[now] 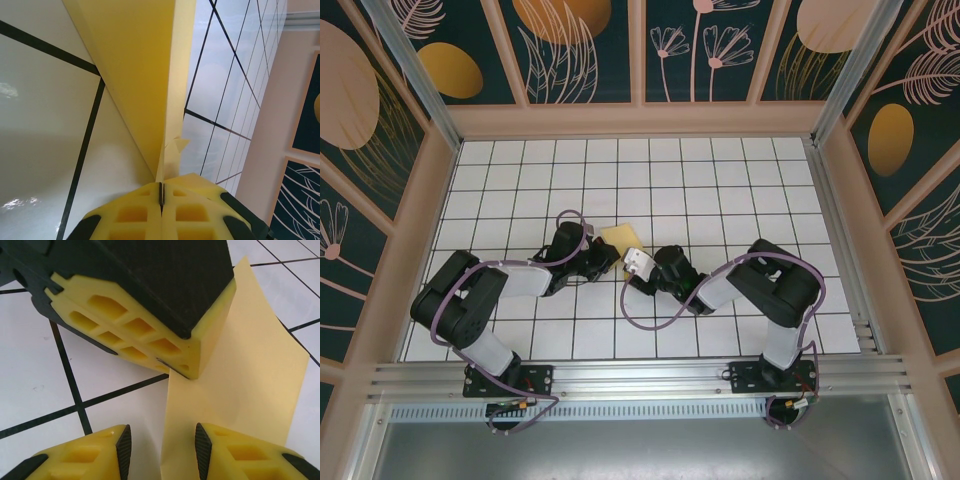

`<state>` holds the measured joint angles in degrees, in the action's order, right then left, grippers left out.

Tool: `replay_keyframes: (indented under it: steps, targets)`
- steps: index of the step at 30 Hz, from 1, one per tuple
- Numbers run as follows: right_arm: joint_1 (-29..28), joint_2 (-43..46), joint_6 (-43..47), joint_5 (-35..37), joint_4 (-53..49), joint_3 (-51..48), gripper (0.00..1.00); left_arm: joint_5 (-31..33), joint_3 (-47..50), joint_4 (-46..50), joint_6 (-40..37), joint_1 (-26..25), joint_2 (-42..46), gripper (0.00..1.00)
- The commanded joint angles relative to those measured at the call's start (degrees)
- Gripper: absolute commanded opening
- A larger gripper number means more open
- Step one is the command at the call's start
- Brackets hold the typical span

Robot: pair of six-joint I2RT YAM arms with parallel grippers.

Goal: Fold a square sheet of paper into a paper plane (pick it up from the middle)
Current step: Fold the wing for the fifth time at the center of the table.

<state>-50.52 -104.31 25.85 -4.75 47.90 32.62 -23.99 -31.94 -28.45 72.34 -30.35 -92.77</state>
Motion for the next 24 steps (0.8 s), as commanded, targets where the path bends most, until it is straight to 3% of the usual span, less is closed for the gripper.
replay_keyframes:
  steps: [1, 13, 24]
  targets:
    - [-0.37, -0.2, 0.35, -0.46, 2.87, 0.06, 0.41, -0.09, -1.37, 0.76, 0.61, -0.23, 1.1, 0.01]
    - [-0.38, -2.65, 0.35, 5.37, 6.77, 0.78, 0.39, -0.43, -1.32, 1.2, 0.21, -0.18, 1.4, 0.01]
    - [-0.32, -2.35, 0.79, 5.37, 6.53, 0.78, 0.15, 0.65, -1.38, 2.38, -0.3, -0.24, 2.13, 0.03]
